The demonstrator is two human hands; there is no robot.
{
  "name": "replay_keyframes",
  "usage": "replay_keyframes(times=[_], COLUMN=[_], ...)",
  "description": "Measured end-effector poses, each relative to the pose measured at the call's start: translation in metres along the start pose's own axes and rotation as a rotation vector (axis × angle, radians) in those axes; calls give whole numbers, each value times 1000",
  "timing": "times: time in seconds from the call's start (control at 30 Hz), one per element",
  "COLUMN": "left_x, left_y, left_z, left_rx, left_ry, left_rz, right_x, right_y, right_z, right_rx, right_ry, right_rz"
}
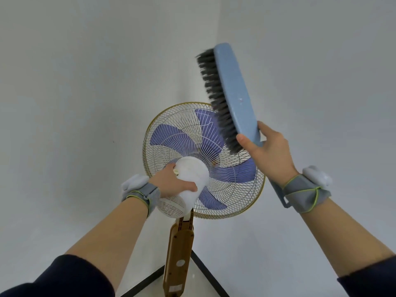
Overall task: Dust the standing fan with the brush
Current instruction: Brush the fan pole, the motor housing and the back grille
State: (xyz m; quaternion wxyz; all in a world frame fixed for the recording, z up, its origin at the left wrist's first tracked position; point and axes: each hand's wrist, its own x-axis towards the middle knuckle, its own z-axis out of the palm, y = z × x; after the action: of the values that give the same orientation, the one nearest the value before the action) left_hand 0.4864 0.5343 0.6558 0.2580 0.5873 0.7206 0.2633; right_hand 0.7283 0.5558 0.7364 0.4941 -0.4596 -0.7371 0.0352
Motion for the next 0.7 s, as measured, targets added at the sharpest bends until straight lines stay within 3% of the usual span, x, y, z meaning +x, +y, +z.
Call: replay_keyframes(times=[0.17,0.3,0.57,0.7], left_x=[0,-1,1,2], left_y=[0,-1,0,2], left_z=[3,3,1,3], left_rx=[-40,-35,-35,-28], left_ry=[9,19,9,-2], left_rz=[-8,-10,0,10], right_x=[-26,-41,-21,-9], right_y=[-7,-3,9,16], right_z=[31,57,29,8], right_rx=[23,-103,-274,-339], right_ry=[-297,-384,-236,-53], right_rz=[-107,-96,-9,88])
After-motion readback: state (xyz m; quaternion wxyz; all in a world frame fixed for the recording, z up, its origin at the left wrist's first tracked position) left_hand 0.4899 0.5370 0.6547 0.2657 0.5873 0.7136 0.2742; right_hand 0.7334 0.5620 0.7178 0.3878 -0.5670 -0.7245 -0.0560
